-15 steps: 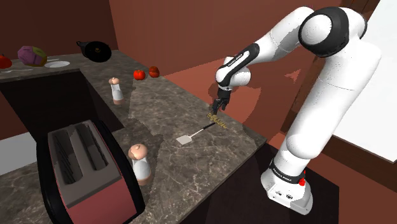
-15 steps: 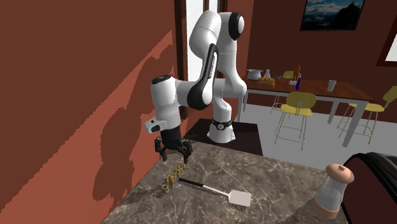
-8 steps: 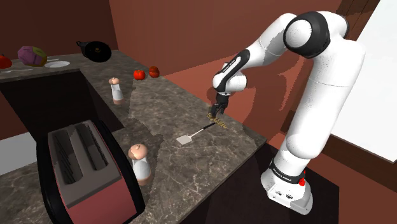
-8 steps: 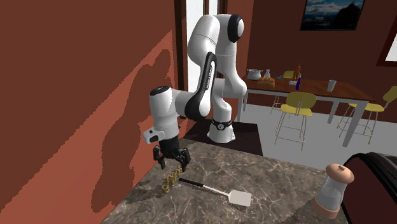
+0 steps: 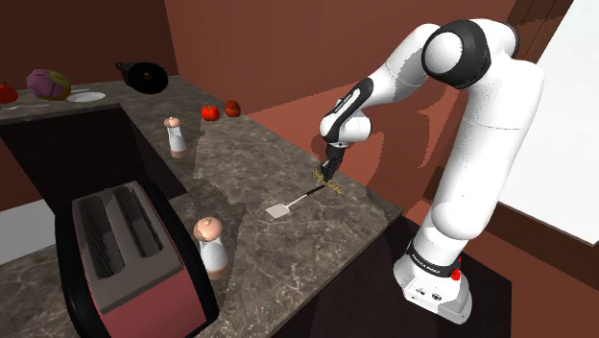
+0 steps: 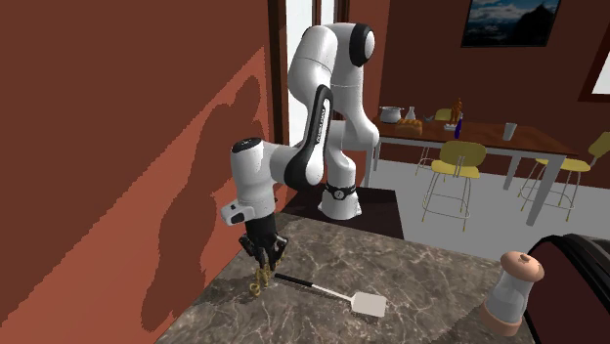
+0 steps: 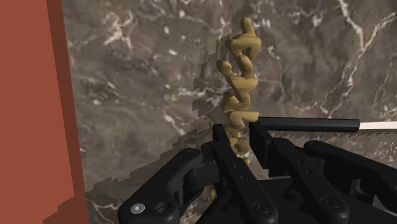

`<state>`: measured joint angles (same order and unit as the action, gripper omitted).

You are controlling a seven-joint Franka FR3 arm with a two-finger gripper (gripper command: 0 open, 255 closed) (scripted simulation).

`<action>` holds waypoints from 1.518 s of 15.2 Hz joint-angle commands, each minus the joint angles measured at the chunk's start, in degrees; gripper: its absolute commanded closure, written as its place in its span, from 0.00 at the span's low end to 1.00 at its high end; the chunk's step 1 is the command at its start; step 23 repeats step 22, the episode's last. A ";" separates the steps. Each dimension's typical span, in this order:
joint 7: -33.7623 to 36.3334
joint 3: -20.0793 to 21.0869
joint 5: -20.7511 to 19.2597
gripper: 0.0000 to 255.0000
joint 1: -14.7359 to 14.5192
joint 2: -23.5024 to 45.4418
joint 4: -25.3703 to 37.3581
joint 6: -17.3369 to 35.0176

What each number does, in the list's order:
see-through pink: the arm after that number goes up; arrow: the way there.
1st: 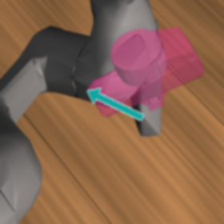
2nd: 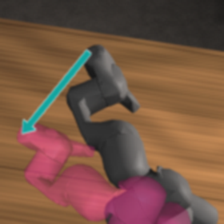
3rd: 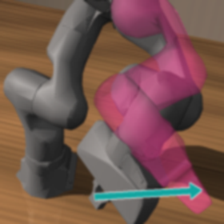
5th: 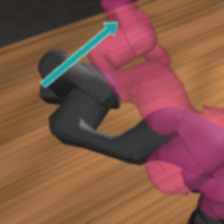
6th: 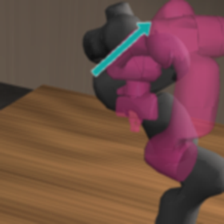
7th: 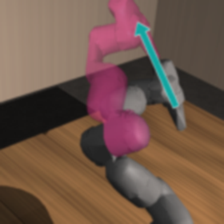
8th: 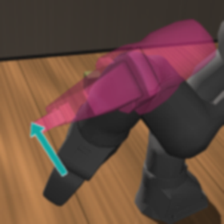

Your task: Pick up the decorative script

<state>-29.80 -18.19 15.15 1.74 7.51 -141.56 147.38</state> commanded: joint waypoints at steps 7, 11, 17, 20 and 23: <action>1.16 -0.33 -1.33 1.00 -0.21 -1.44 0.10 -1.39; 3.19 -0.85 -3.86 1.00 -0.37 -4.42 0.38 -4.32; 5.76 -1.14 -6.99 1.00 -0.31 -8.56 1.27 -8.90; 6.84 -1.14 -8.25 1.00 -0.21 -10.45 1.91 -11.25; 6.89 -1.13 -8.31 1.00 -0.20 -10.54 1.94 -11.37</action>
